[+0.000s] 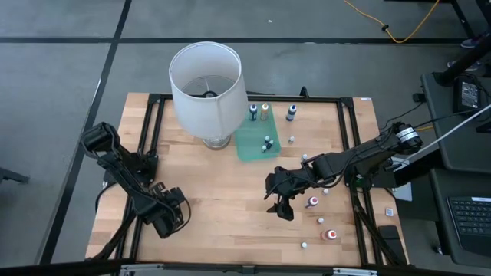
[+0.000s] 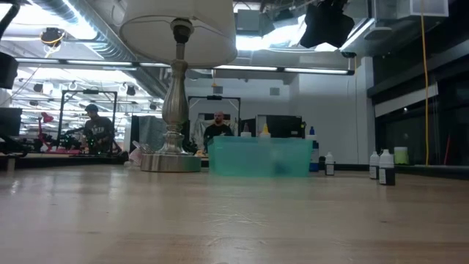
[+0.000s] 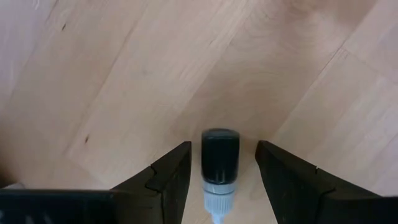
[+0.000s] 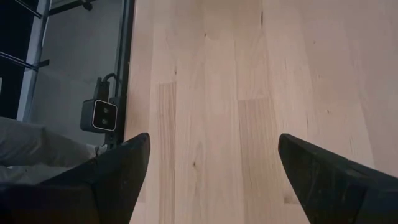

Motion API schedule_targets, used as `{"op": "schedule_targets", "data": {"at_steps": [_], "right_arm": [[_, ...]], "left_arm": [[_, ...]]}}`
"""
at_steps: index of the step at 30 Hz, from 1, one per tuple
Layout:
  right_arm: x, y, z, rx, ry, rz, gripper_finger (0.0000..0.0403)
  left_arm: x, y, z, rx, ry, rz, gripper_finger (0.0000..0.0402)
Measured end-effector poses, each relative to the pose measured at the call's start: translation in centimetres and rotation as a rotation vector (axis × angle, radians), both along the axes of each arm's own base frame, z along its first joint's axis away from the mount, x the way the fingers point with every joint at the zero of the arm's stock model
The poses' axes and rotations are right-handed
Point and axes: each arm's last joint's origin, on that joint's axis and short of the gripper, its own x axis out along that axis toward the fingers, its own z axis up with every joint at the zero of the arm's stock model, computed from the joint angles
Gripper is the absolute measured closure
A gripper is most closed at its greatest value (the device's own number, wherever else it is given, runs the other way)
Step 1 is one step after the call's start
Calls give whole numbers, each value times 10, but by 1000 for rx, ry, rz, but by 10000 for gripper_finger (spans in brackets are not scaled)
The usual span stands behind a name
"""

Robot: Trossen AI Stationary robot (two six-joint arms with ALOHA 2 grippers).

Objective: Pick & Place food coloring
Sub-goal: Put the top small green food coloring bottle into the green bin

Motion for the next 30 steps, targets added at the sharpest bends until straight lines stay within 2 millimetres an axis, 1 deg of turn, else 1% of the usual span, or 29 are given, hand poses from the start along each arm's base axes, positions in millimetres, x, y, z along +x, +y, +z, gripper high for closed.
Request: {"op": "schedule_targets", "data": {"at_steps": [18, 24, 30], "right_arm": [[0, 0, 0, -4, -3, 9, 49], [0, 0, 0, -6, -4, 10, 49], [0, 0, 0, -5, -3, 9, 49]], "left_arm": [[5, 1, 1, -9, -66, 31, 220], [4, -1, 1, -19, -52, 23, 239], [3, -1, 1, -21, -14, -51, 250]]}}
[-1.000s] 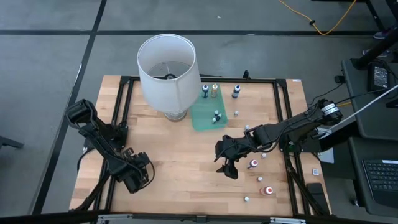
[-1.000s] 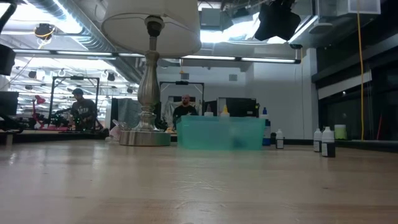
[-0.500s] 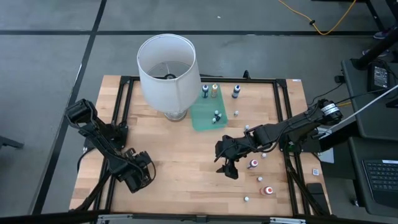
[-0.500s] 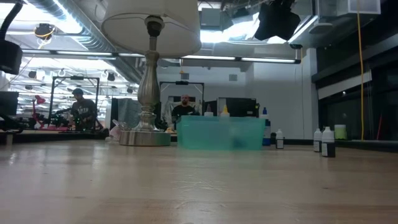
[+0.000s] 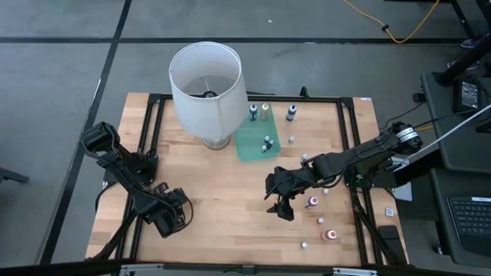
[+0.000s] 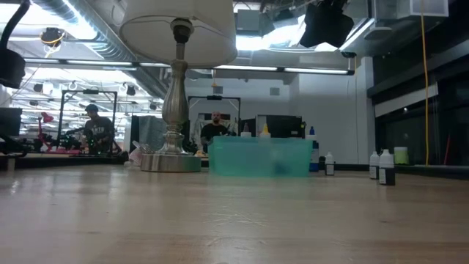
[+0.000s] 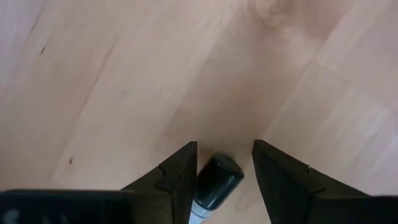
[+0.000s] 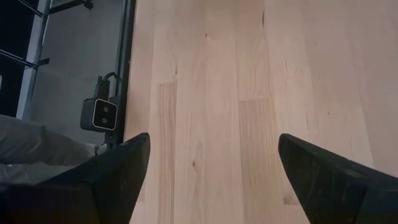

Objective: Pick & Place food coloring
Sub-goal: Put the top small green food coloring bottle into the green bin

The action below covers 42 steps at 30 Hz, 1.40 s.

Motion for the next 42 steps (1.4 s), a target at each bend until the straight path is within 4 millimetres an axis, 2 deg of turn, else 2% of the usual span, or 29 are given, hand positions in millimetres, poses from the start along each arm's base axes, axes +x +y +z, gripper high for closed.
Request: {"op": "schedule_targets", "data": {"at_steps": [10, 15, 19, 26, 28, 37, 42], "right_arm": [[0, 0, 0, 19, 9, -25, 49], [0, 0, 0, 32, 13, -40, 49], [0, 0, 0, 34, 14, -45, 49], [1, -1, 0, 22, 6, -59, 49], [1, 0, 1, 27, -3, -59, 49], [2, 0, 1, 29, -11, -58, 49], [2, 0, 1, 25, -13, -56, 49]], "left_arm": [[0, -1, 0, 28, 47, -223, 248], [1, -2, 0, 27, 48, -290, 262], [1, -3, 0, 19, 46, -306, 297], [2, -4, 0, 0, 38, -307, 384], [2, -4, 0, -1, 35, -307, 396], [5, -6, 3, -18, 22, -248, 384], [14, -15, 27, -78, -76, -223, 382]]}}
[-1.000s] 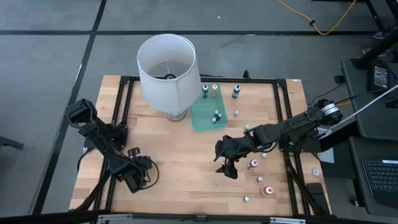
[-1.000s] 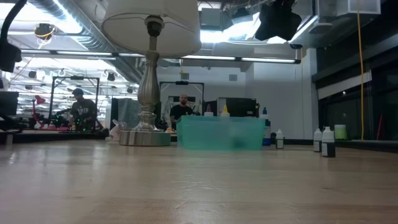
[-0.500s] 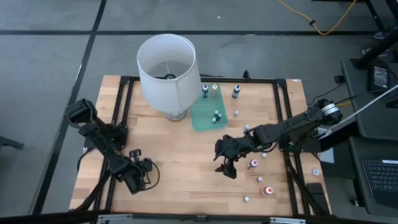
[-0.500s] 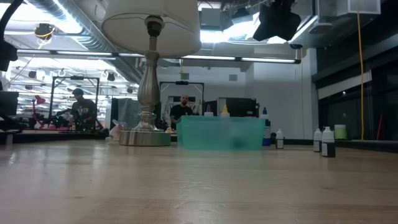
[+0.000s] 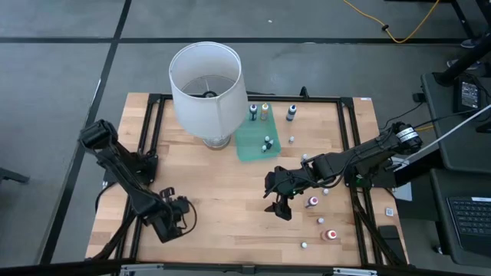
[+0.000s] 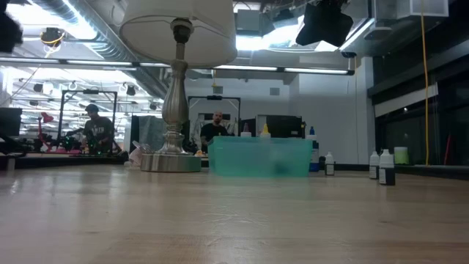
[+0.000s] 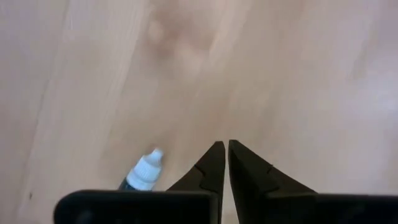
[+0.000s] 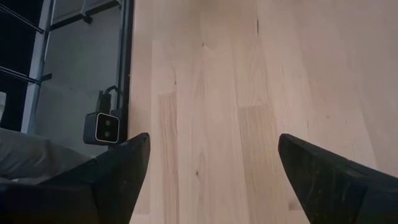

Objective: Pick & Place food coloring
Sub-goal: Put the top small green food coloring bottle into the green bin

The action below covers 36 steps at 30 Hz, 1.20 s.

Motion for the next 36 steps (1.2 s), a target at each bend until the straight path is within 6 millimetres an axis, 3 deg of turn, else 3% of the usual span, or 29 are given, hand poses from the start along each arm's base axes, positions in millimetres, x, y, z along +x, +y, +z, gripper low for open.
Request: {"op": "schedule_targets", "data": {"at_steps": [8, 17, 21, 25, 36], "right_arm": [[0, 0, 0, -4, -1, -5, 49], [0, 0, 0, 12, 6, -21, 49], [0, 0, 0, 18, 9, -26, 49], [0, 0, 0, 18, 9, -28, 49], [0, -1, 0, 23, 11, -54, 49]], "left_arm": [[-16, 19, 35, 32, 67, -24, 382], [-28, 30, 55, 10, 79, -300, 284], [-29, 31, 52, 44, 89, -401, 240], [-34, 39, 36, 79, 148, -409, 214], [-32, 50, 7, 25, 173, -443, 211]]}}
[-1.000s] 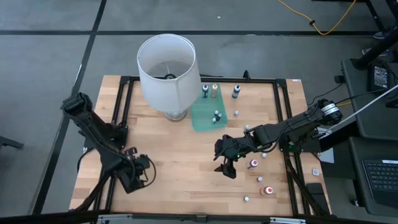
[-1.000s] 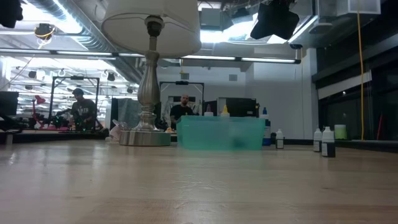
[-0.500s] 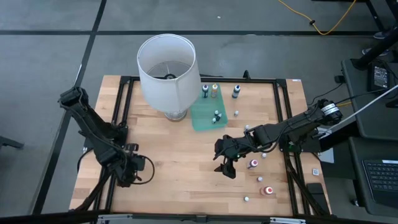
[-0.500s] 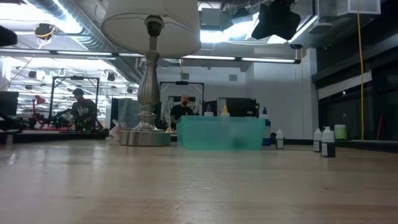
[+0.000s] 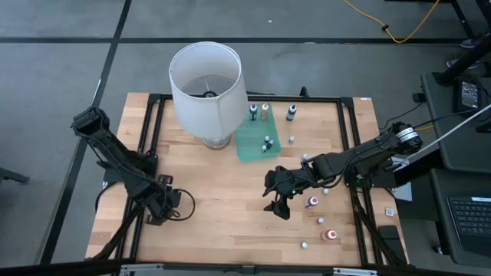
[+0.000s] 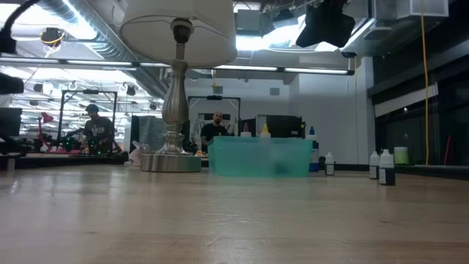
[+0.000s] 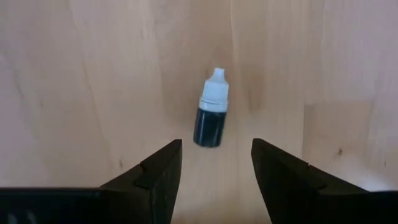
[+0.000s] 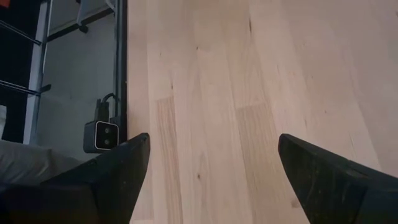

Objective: Pick & Place food coloring
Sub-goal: Put the top small green food coloring bottle into the green bin

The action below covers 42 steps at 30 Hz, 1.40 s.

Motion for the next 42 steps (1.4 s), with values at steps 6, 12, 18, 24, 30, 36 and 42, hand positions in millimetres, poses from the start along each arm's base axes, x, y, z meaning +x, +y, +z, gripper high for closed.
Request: {"op": "schedule_targets", "data": {"at_steps": [6, 12, 18, 24, 30, 36, 42], "right_arm": [[0, 0, 0, -3, -1, -3, 49], [0, -1, 0, -20, -7, -19, 49], [0, -1, 0, -22, -8, -18, 49], [0, -1, 0, -27, -10, -13, 49], [0, -1, 0, -40, -15, -2, 49], [1, -2, 0, -68, -25, -19, 49], [1, -2, 0, -79, -29, -8, 49]], "left_arm": [[1, 3, -12, -31, -27, 15, 208], [-3, 7, -23, -22, -23, 34, 210], [-3, 7, -29, -47, -48, 26, 209], [-4, 9, -33, -55, -43, 41, 221], [-4, 9, -33, -53, -44, 36, 248], [-4, 9, -33, -55, -57, 98, 302], [3, 3, -31, -122, -132, 172, 349]]}}
